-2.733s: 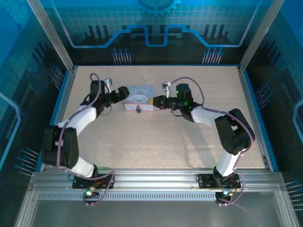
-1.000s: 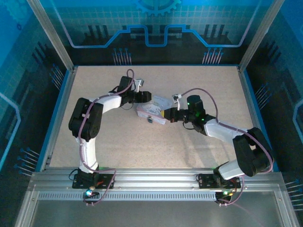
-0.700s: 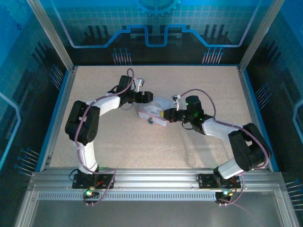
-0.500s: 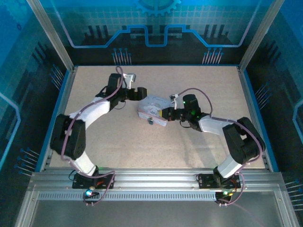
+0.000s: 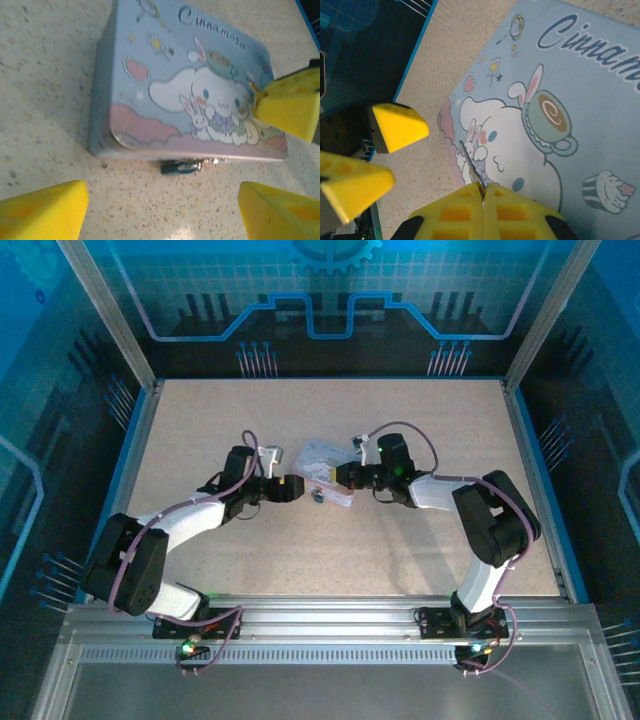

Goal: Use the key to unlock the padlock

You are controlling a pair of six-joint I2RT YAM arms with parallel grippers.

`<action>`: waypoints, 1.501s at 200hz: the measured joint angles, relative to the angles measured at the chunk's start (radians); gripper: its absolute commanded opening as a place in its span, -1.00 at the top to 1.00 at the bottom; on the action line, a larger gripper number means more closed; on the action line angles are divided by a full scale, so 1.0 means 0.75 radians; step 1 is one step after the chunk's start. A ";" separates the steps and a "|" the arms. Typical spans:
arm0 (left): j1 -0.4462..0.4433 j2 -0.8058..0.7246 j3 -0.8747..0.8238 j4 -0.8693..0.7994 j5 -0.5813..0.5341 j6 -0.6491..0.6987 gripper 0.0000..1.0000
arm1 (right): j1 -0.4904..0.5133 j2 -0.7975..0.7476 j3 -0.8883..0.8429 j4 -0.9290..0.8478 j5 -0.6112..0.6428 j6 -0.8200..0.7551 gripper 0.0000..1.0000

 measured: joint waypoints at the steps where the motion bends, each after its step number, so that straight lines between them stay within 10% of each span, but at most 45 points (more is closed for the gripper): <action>1: -0.002 -0.001 -0.003 0.003 0.000 -0.002 -0.58 | 0.000 0.000 0.001 -0.001 0.000 0.001 1.00; 300: -0.202 0.458 -0.129 0.766 -0.061 -0.146 -0.10 | -0.003 0.001 0.031 -0.066 0.001 -0.025 1.00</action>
